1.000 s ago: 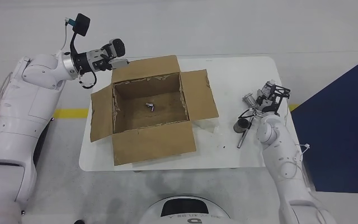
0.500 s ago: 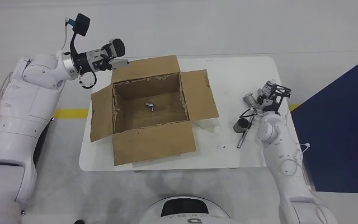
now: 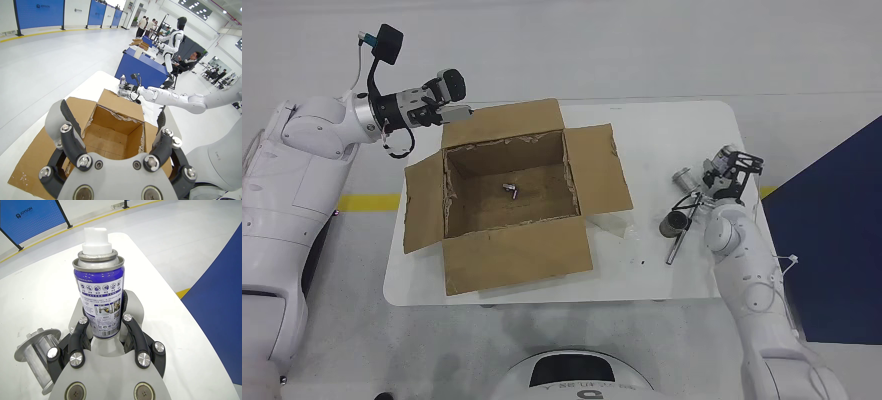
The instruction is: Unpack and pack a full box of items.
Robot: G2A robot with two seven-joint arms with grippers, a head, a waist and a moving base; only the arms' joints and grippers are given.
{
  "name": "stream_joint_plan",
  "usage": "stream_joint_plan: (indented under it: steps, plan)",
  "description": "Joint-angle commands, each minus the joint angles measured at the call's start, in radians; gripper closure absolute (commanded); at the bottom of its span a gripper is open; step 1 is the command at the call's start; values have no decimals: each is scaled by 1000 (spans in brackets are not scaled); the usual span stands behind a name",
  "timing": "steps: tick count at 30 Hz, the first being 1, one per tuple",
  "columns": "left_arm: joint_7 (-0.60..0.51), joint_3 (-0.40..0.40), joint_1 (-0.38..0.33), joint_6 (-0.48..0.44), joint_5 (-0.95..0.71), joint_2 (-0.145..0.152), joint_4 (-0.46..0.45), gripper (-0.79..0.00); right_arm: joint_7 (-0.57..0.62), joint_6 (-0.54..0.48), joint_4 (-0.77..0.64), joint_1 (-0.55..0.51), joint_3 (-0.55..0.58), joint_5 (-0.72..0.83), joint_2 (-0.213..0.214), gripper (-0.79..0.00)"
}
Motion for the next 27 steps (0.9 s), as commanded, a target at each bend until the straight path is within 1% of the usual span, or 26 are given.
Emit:
stream_joint_plan:
  steps: [1, 4, 7, 11, 12, 13, 15, 16, 17, 18, 19, 23, 27]
  plan:
    - [0, 0, 0, 0, 0, 0, 0, -785, -2, -5, 7, 2, 0, -2, 0, -256]
    - [0, 0, 0, 0, 0, 0, 0, -785, -7, -10, 12, 3, 2, -3, 1, -268]
    - [0, 0, 0, 0, 0, 0, 0, -785, -14, -15, 12, -1, 3, -6, 2, -308]
    - [0, 0, 0, 0, 0, 0, 0, -785, -23, -16, 5, -10, 3, -12, 3, -391]
    - [0, 0, 0, 0, 0, 0, 0, -785, -24, -19, 3, -13, 2, -16, 3, -545]
    - [0, 0, 0, 0, 0, 0, 0, -785, -24, -21, 0, -16, 2, -19, 4, -597]
    - [0, 0, 0, 0, 0, 0, 0, -785, -24, -22, -5, -22, -1, -28, 4, -603]
    - [0, 0, 0, 0, 0, 0, 0, -785, -25, -25, -9, -26, -3, -31, 4, -622]
    - [0, 0, 0, 0, 0, 0, 0, -785, -26, -28, -15, -31, -4, -34, 4, -705]
    - [0, 0, 0, 0, 0, 0, 0, -785, -28, -28, -20, -36, -3, -35, 5, -763]
    - [0, 0, 0, 0, 0, 0, 0, -785, -30, -28, -26, -41, -2, -35, 5, -785]
    - [0, 0, 0, 0, 0, 0, 0, -785, -51, -38, -67, -73, 12, -27, 8, -785]
    - [0, 0, 0, 0, 0, 0, 0, -785, -79, -70, -155, -137, 41, -12, 14, -785]
